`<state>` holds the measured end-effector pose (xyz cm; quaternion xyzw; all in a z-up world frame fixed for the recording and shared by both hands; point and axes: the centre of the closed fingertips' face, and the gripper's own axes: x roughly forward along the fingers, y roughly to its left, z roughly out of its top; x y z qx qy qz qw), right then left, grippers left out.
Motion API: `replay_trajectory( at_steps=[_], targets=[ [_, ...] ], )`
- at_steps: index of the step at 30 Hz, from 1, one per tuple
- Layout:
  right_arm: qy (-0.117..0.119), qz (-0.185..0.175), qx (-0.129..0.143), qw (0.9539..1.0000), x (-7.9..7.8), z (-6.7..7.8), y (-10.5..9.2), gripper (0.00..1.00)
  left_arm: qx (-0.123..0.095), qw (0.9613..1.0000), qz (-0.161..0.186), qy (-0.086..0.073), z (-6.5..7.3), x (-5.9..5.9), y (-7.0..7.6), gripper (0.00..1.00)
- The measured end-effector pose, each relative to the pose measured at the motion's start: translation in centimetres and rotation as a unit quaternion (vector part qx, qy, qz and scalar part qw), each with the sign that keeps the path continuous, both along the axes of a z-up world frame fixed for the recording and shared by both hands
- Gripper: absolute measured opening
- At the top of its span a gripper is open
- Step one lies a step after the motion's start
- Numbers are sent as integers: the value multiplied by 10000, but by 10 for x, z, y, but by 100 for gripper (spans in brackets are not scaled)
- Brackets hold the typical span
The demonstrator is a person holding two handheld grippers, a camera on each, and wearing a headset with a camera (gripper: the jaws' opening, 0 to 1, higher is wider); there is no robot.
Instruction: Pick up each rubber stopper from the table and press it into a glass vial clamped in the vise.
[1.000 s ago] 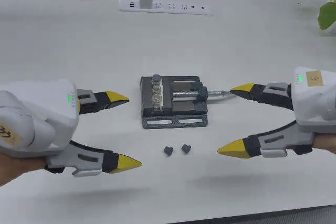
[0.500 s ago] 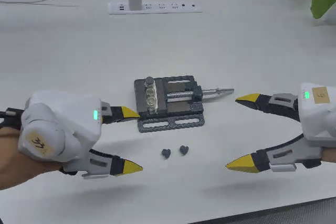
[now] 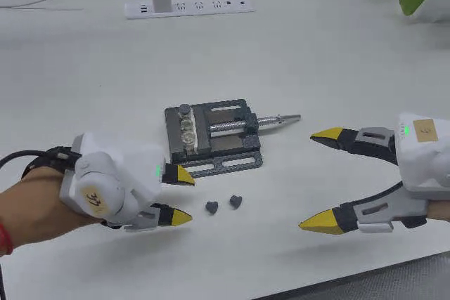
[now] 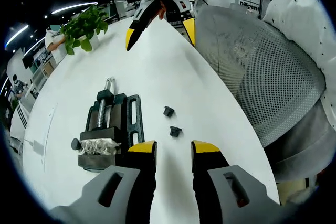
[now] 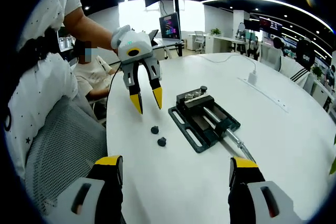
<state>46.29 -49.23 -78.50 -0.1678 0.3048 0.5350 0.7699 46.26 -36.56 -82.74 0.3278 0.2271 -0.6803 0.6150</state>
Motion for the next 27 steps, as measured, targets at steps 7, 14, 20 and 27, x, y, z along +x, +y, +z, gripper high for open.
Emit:
replay_trajectory(
  at_steps=[7,14,20,27],
  targets=[
    [21,-37,6,10000,0,-2,-4,82,195,9995,-232,-41,-15,-1,-6,14],
    [43,-78,0,10000,0,-6,-10,81,232,9991,-367,-8,-21,-3,-12,13],
    [42,-107,-2,9999,-1,-4,-9,81,231,9988,-437,-1,-24,-4,-17,12],
    [52,-145,-21,9999,-3,-1,-8,81,321,9973,-663,-65,-30,-6,-21,11]
  ],
)
